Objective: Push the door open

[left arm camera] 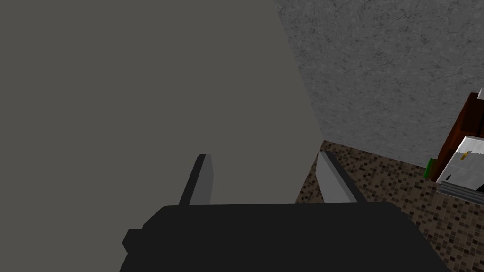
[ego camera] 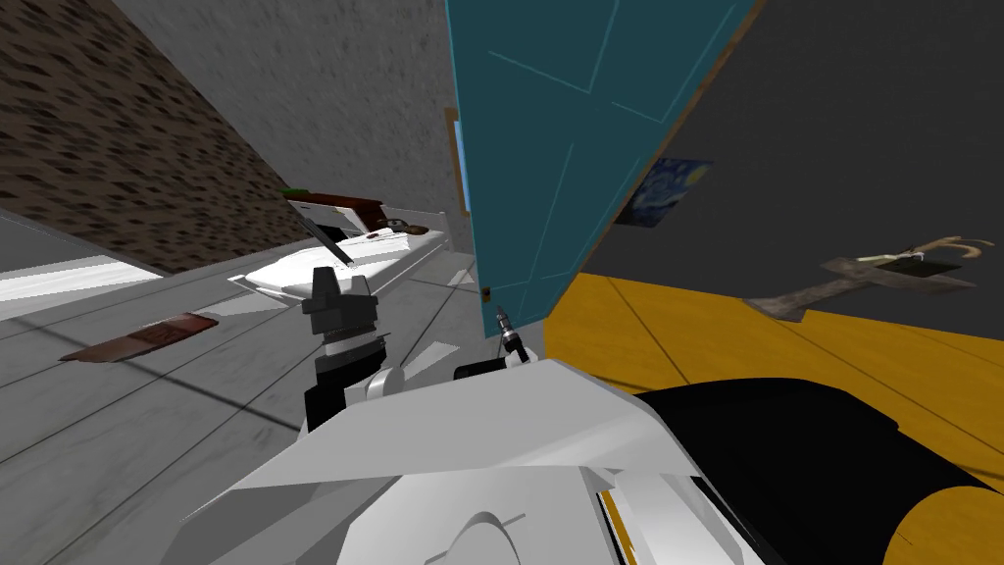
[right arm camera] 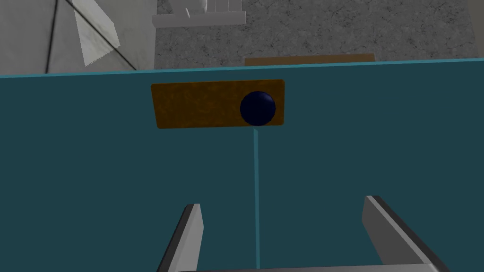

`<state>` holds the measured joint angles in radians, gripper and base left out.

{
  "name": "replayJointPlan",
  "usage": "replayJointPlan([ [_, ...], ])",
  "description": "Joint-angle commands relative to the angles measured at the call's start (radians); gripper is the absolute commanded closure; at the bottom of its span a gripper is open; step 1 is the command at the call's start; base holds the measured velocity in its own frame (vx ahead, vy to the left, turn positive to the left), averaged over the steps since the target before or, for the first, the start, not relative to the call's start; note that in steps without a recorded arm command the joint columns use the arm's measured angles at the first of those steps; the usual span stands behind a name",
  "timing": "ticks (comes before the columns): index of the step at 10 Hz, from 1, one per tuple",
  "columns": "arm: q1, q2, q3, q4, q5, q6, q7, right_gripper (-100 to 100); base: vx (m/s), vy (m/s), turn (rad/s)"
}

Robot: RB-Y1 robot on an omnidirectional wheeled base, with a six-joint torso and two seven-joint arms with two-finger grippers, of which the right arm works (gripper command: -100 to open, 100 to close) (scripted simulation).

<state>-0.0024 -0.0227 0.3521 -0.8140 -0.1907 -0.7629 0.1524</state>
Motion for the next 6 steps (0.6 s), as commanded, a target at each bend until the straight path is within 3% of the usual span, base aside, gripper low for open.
replayJointPlan([
  [1, -0.003, -0.009, -0.005, 0.004, -0.001, -0.005, 0.000, -100, 0.221, 0.058, 0.033],
  [4, -0.007, -0.004, -0.013, 0.013, -0.002, -0.014, -0.002, -100, 0.240, 0.049, 0.027],
  [6, -0.010, 0.014, -0.018, 0.019, -0.003, -0.021, -0.003, -100, 0.243, 0.075, 0.034],
])
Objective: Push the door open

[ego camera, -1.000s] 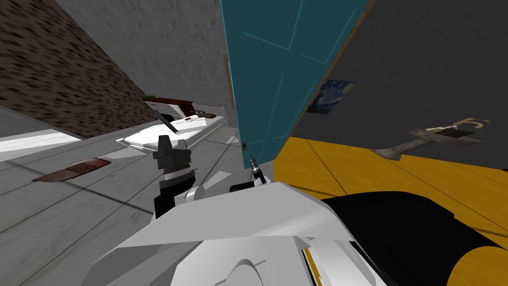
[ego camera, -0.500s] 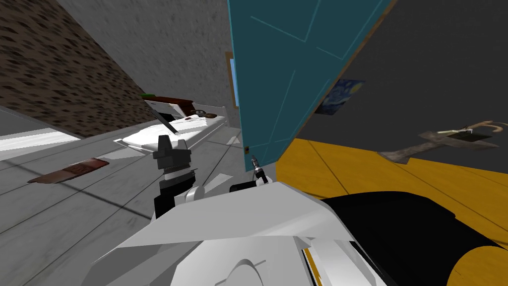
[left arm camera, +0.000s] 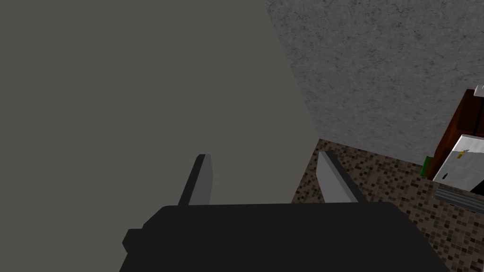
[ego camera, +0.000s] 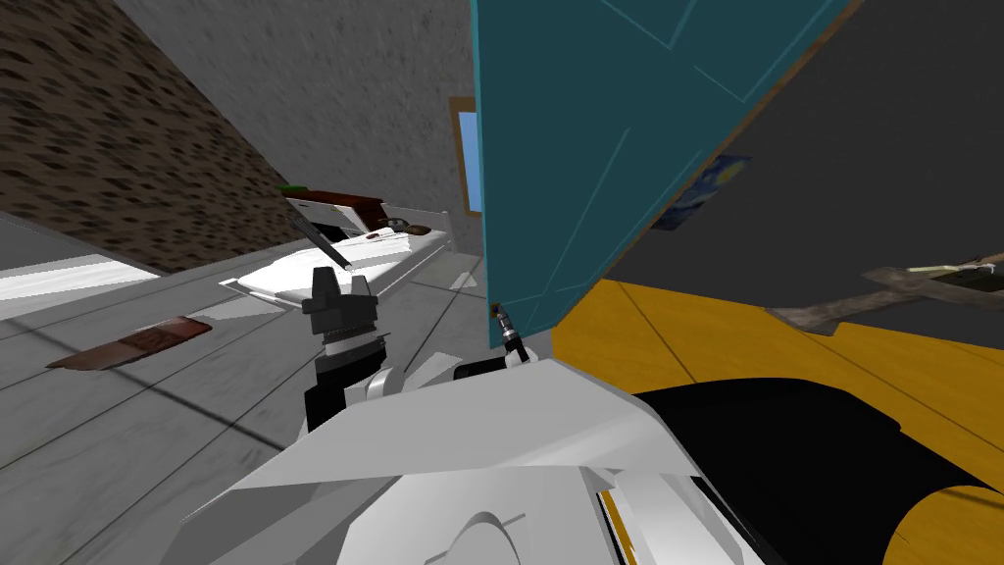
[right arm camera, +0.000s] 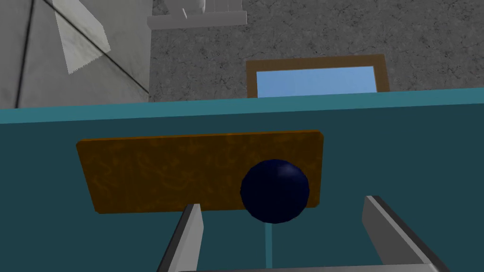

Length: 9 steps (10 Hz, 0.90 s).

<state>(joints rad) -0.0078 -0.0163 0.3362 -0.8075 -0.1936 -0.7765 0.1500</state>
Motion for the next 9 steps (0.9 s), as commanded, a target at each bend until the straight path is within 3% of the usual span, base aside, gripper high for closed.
replayJointPlan([
  [1, 0.000, 0.000, 0.000, 0.000, 0.000, 0.000, 0.000, -100, 0.111, 0.037, 0.003],
  [2, 0.000, 0.000, 0.000, 0.000, 0.000, 0.000, 0.000, 100, -0.018, -0.005, -0.011],
  [7, 0.000, 0.000, 0.000, 0.000, 0.000, 0.000, 0.000, 100, -0.022, -0.006, 0.003],
  [9, -0.005, -0.015, -0.029, 0.007, -0.011, 0.005, 0.006, 100, 0.121, 0.091, -0.061],
])
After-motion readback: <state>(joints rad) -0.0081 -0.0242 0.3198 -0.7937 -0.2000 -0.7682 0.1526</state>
